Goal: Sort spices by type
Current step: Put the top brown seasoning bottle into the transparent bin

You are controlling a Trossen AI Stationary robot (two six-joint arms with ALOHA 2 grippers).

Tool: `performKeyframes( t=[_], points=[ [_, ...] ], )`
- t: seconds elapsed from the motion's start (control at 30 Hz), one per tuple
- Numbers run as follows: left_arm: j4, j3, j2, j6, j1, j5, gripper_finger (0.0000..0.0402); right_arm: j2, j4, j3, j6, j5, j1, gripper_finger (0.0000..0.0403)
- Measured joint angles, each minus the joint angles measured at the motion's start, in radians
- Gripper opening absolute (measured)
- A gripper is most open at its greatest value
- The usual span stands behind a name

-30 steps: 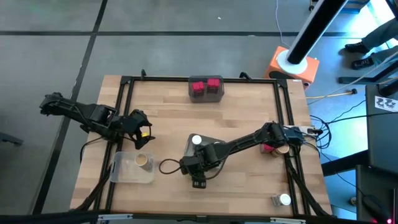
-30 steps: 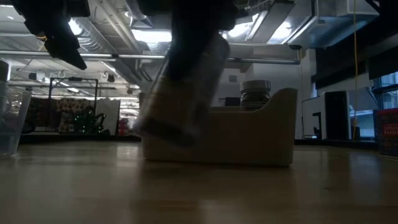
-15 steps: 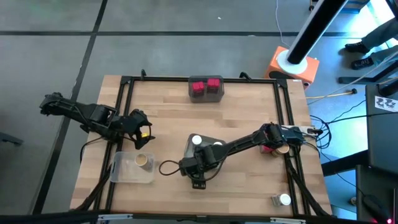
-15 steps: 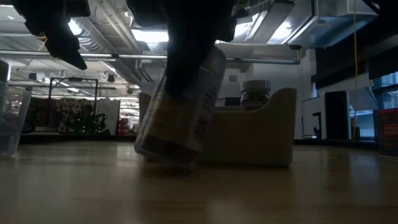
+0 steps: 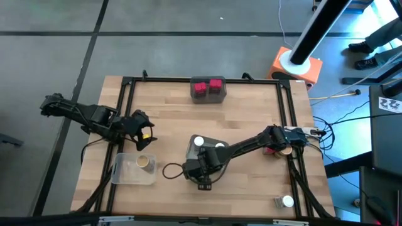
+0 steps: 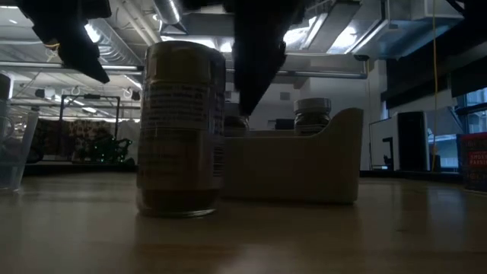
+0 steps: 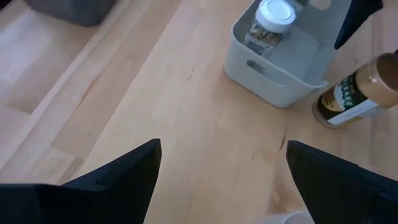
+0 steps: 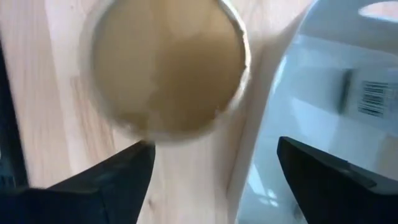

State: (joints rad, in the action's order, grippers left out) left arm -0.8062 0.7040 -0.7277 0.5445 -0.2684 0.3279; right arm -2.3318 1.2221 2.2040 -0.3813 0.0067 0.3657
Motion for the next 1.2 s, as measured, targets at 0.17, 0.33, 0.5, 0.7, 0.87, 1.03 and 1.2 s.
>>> performKeyframes(
  t=[0.17, 0.33, 0.5, 0.7, 0.87, 1.03, 1.2],
  points=[
    [0.062, 0.0, 0.0, -0.058, 0.0, -0.003, 0.0329, 0.0, 0.094, 0.084, -0.005, 0.075, 0.042, 0.0334],
    [0.136, 0.0, -0.001, -0.097, 0.0, -0.03, 0.0329, 0.005, 0.151, 0.093, -0.026, 0.128, 0.063, 0.0334],
    [0.192, 0.0, -0.011, -0.115, -0.012, -0.044, 0.0329, 0.038, 0.213, 0.091, -0.067, 0.178, 0.078, 0.0334],
    [0.326, 0.0, -0.089, -0.137, -0.072, -0.071, 0.0329, 0.097, 0.261, 0.091, -0.139, 0.269, 0.116, 0.0335],
    [0.503, 0.0, -0.188, -0.142, -0.147, -0.123, 0.0329, 0.107, 0.325, 0.091, -0.219, 0.338, 0.16, 0.0335],
    [0.697, 0.0, -0.326, -0.125, -0.231, -0.126, 0.0329, 0.111, 0.349, 0.053, -0.299, 0.381, 0.209, 0.0335],
    [0.865, 0.027, -0.494, -0.131, -0.283, -0.124, 0.0329, 0.157, 0.335, -0.086, -0.438, 0.419, 0.268, 0.0335]
  ],
)
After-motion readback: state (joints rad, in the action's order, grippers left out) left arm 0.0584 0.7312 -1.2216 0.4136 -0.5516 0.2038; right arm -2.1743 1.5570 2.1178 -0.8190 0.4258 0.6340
